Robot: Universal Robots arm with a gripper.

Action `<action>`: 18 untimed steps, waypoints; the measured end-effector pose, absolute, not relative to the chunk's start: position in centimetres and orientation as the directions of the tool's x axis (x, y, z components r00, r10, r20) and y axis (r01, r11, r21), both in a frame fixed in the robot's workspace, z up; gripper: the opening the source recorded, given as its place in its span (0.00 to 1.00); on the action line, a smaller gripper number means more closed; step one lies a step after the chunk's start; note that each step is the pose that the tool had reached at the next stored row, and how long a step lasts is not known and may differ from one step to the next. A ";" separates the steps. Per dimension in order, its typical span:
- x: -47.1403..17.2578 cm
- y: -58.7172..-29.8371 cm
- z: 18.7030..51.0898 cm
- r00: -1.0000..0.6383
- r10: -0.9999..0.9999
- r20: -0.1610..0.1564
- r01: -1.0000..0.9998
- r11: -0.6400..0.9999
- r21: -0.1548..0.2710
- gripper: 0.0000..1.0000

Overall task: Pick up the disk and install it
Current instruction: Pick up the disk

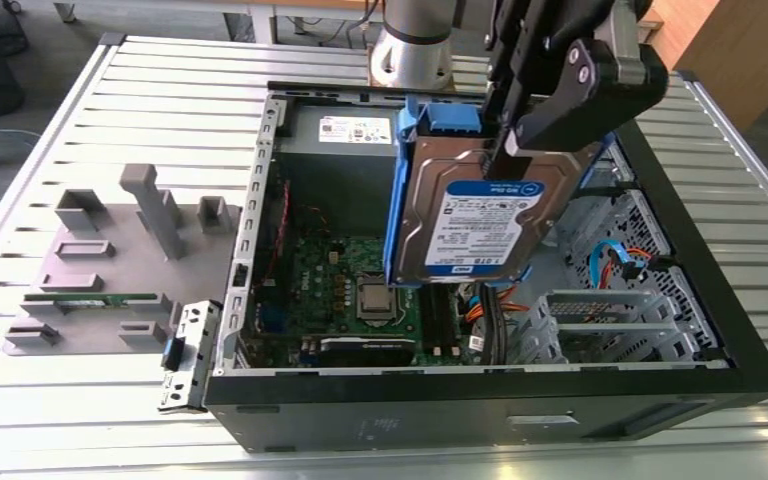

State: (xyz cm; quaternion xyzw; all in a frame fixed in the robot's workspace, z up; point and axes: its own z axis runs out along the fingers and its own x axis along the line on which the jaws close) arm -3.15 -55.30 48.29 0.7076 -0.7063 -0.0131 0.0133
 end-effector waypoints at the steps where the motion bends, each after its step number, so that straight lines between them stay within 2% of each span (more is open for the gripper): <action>1: -3.2 -55.4 48.3 0.002 -1.000 0.001 -0.999 -0.002 0.037 0.35; 18: -3.1 -56.4 48.1 0.002 -1.000 0.013 -0.999 -0.001 0.037 0.35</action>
